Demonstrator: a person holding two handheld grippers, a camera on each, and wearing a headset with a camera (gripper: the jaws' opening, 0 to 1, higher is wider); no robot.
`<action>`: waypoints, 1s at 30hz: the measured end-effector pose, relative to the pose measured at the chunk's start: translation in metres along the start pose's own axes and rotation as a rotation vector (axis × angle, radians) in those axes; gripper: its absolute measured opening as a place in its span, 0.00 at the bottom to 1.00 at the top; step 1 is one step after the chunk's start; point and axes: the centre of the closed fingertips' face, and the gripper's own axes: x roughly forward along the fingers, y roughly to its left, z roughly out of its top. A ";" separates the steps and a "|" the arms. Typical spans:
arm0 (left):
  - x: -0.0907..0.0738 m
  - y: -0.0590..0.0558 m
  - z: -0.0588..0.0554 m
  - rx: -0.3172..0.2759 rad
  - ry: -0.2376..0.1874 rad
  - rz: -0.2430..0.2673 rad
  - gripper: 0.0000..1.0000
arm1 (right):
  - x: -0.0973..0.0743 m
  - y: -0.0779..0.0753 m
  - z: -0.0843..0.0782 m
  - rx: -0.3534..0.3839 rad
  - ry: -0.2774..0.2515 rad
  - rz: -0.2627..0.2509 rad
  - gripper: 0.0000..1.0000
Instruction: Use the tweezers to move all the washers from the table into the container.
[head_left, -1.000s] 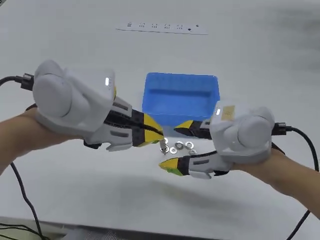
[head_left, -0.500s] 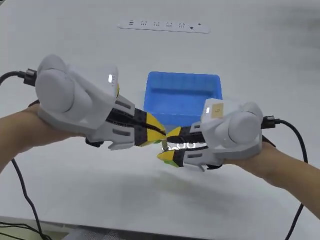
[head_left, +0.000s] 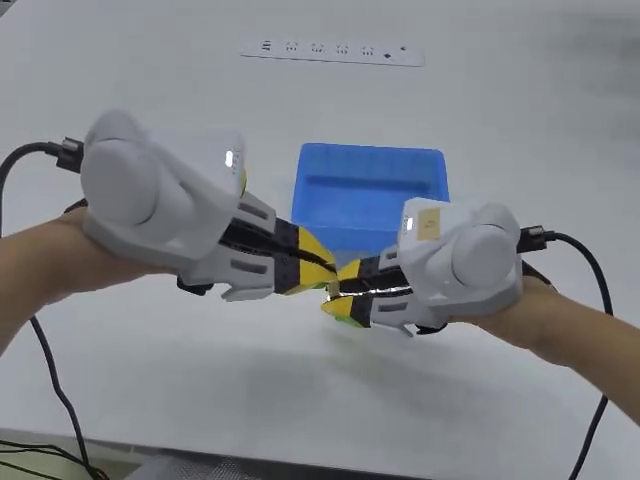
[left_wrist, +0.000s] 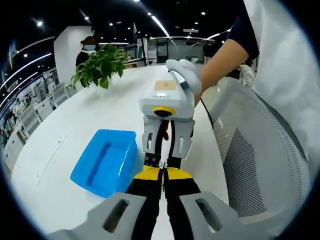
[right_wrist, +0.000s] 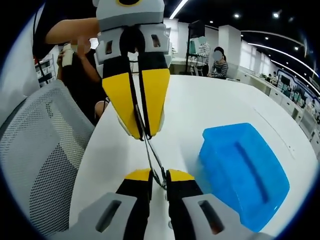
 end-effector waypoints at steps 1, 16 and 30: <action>0.001 0.001 0.001 0.012 0.005 0.006 0.05 | 0.000 -0.001 0.000 -0.054 0.013 -0.012 0.12; 0.000 0.002 -0.002 0.016 0.015 0.041 0.06 | 0.000 0.000 0.000 -0.102 0.030 -0.042 0.10; -0.009 0.000 -0.007 0.007 -0.009 0.102 0.25 | -0.006 0.005 0.005 -0.106 0.021 -0.057 0.09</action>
